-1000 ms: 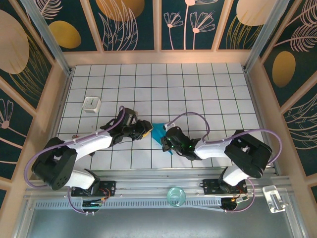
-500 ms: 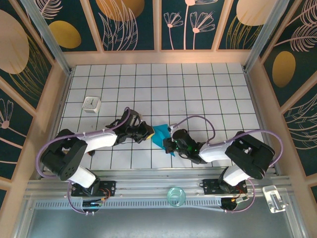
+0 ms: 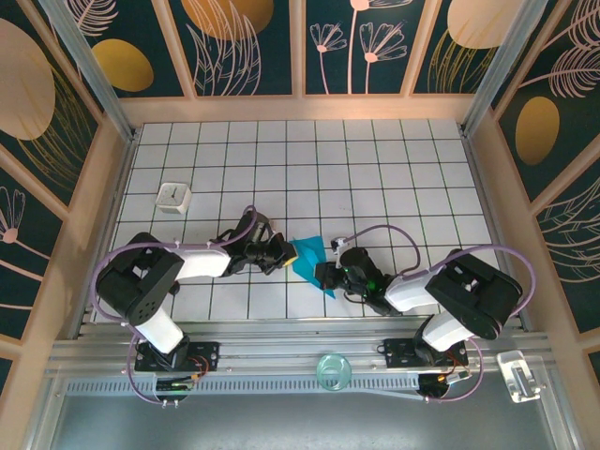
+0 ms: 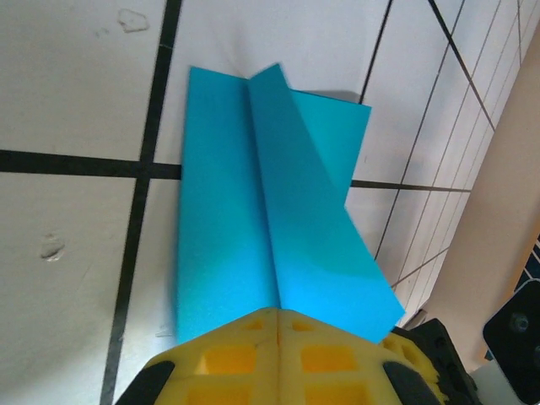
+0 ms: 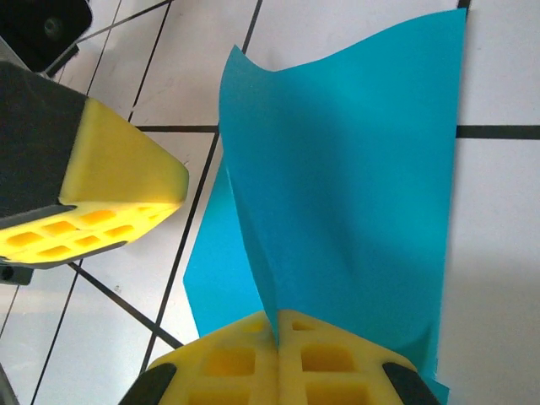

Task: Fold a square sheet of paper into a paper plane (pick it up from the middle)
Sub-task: Fourth fold the wing at the center of the table.

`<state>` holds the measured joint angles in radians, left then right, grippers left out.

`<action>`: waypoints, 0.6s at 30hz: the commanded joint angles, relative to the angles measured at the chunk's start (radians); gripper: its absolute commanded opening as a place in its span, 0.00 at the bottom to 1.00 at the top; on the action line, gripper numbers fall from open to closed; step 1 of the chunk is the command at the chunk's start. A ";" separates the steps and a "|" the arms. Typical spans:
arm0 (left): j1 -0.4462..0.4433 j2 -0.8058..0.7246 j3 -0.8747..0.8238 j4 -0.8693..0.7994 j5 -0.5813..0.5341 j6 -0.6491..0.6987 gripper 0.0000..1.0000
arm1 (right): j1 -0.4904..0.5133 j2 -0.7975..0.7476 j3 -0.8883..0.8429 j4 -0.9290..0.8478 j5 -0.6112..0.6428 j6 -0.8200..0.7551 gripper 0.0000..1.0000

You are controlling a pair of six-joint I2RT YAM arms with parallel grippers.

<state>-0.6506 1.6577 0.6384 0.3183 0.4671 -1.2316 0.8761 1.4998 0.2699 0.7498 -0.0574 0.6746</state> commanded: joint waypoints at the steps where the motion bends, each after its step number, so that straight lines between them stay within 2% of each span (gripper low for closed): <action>1: -0.003 0.028 -0.023 0.057 0.007 0.004 0.04 | -0.014 -0.018 -0.028 0.092 -0.025 0.064 0.01; 8: -0.003 0.076 -0.013 0.073 0.016 0.034 0.04 | -0.038 -0.011 -0.052 0.132 -0.051 0.105 0.01; 18: -0.003 0.106 0.007 -0.021 -0.028 0.120 0.03 | -0.069 0.006 -0.079 0.158 -0.081 0.160 0.05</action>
<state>-0.6510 1.7374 0.6323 0.3500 0.4667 -1.1580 0.8173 1.4986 0.2047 0.8658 -0.1242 0.8066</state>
